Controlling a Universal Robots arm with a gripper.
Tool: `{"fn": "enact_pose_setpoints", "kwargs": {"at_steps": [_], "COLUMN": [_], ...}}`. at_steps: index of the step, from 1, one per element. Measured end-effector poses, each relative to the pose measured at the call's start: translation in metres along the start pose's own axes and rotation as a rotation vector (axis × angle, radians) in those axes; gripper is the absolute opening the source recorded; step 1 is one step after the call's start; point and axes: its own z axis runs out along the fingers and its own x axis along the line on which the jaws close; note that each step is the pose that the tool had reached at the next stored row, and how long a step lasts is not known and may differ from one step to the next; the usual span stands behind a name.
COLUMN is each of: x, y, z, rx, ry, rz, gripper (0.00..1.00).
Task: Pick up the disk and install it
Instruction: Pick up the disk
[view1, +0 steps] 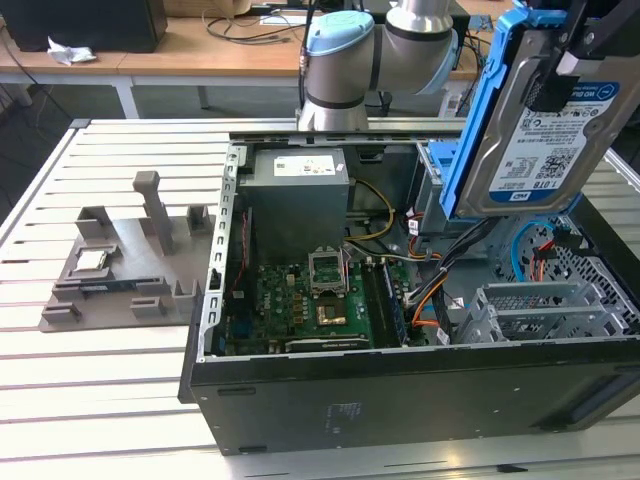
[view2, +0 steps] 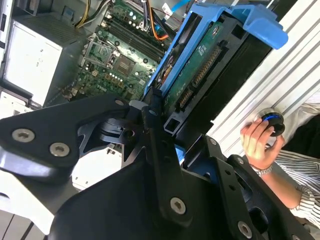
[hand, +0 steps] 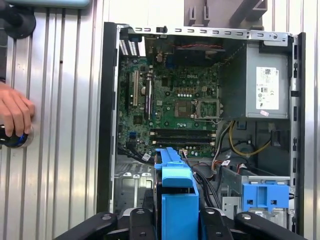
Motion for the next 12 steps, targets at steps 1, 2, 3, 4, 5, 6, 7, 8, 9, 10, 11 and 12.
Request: {"fn": "enact_pose_setpoints", "kwargs": {"at_steps": [1,2,3,4,5,6,7,8,9,10,11,12], "x": [0.0012,0.0024,0.0038,0.0050,0.0063,0.0087,0.0108,0.0134,0.0167,0.0222,0.0273,0.0296], "y": [0.0000,0.0001,0.0001,0.0001,0.0002,0.0002,0.0003,0.0003,0.0003,0.0004,0.0005,0.0005], "z": [0.0000,0.0000,-0.0001,-0.0001,-0.0001,-0.0001,-0.0002,-0.0003,-0.0003,-0.0002,-0.0002,-0.0001], "rx": [0.0000,0.0001,0.0000,0.0000,0.0000,0.0000,0.0000,0.0000,0.0000,0.0000,0.0002,0.0003], "ry": [0.0000,0.0000,0.0000,0.0000,0.0000,0.0000,0.0000,0.0000,0.0000,-0.0001,-0.0025,-0.0083], "rz": [0.000,0.000,0.000,0.000,0.000,0.000,0.000,0.000,0.000,0.000,0.000,0.000], "gripper": [0.37,0.37,0.37,0.37,0.37,0.37,0.37,0.37,0.37,0.37,0.37,0.37]}}
